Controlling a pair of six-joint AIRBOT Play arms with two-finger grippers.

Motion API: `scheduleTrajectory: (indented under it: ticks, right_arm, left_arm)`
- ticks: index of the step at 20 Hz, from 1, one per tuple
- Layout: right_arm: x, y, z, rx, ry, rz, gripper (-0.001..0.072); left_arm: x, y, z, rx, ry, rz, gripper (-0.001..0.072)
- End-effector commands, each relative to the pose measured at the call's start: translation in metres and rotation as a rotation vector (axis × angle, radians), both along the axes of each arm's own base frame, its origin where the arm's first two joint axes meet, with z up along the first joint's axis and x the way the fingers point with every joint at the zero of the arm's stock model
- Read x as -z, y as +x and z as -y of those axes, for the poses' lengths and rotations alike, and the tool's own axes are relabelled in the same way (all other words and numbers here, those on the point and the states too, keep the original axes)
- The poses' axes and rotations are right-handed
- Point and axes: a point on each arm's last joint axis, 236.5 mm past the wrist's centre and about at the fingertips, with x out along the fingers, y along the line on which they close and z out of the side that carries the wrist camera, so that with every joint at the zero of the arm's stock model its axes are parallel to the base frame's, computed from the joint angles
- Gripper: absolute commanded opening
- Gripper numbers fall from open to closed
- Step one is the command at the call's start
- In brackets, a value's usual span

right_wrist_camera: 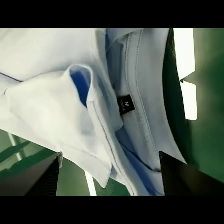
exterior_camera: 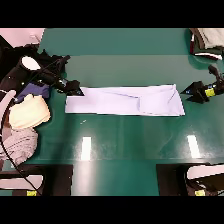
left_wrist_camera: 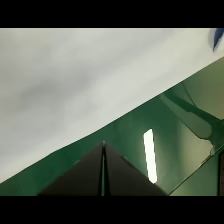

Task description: Fold the shirts.

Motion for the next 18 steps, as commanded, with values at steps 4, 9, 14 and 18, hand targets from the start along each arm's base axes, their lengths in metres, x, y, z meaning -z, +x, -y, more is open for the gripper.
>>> scheduleTrajectory:
  ticks: [4, 9, 14, 18]
  right_arm:
    - [0.038, 0.010, -0.013, -0.087, 0.028, 0.048, 0.0691]
    - [0.050, 0.015, -0.034, -0.115, 0.080, 0.043, 0.0686]
    - [0.052, 0.021, -0.057, -0.161, 0.106, 0.063, 0.0381]
    - [0.038, 0.023, -0.060, -0.184, 0.090, 0.103, 0.0020]
  left_arm:
    - [0.000, -0.003, 0.013, -0.047, -0.010, -0.046, 0.0021]
    - [-0.001, -0.002, 0.013, -0.052, -0.011, -0.048, 0.0021]
    - [0.000, -0.003, 0.013, -0.051, -0.011, -0.049, 0.0021]
    - [-0.001, -0.001, 0.014, -0.073, -0.014, -0.056, 0.0020]
